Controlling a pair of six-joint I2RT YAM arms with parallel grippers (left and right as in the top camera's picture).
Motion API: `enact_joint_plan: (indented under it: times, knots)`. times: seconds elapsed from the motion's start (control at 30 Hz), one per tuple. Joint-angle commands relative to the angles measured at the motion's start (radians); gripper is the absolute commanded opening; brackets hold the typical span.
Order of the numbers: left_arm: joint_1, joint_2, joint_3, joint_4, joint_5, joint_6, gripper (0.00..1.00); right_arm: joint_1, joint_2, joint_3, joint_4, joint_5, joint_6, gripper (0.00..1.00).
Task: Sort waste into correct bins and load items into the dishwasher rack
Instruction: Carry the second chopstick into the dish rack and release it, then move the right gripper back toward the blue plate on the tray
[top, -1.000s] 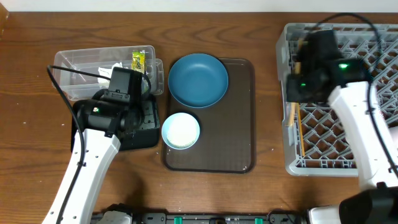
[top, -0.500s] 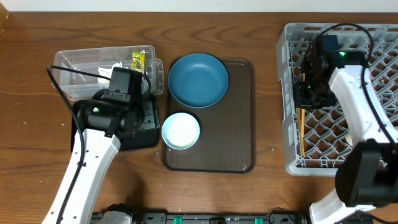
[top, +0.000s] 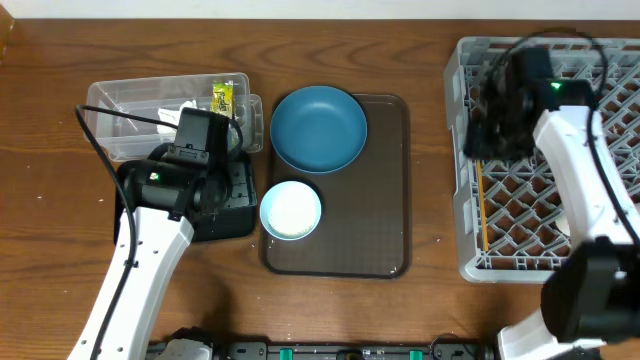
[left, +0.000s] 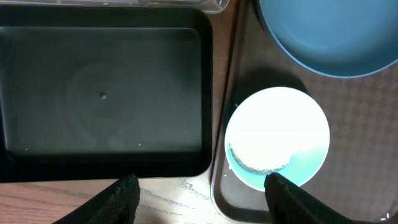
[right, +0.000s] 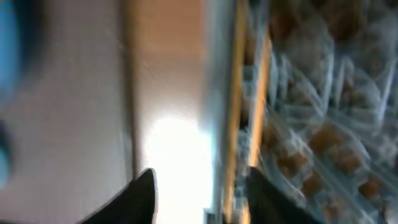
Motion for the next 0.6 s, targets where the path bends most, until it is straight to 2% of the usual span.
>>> enact_joint_plan:
  times: [0.0,0.2,0.37,0.57]
  knots:
    - [0.003,0.0,0.008,-0.002,-0.008,0.01,0.68,0.062,-0.064,0.042,0.104,-0.154,-0.006,0.54]
    - [0.003,0.0,0.007,-0.003,-0.008,0.01,0.68,0.216,-0.007,0.04,0.294,-0.134,0.015,0.58]
    - [0.003,0.0,0.007,-0.003,-0.008,0.01,0.68,0.319,0.102,0.04,0.374,-0.024,0.098,0.62]
    - [0.003,0.0,0.007,-0.003,-0.008,0.01,0.68,0.384,0.259,0.04,0.452,-0.01,0.172,0.63]
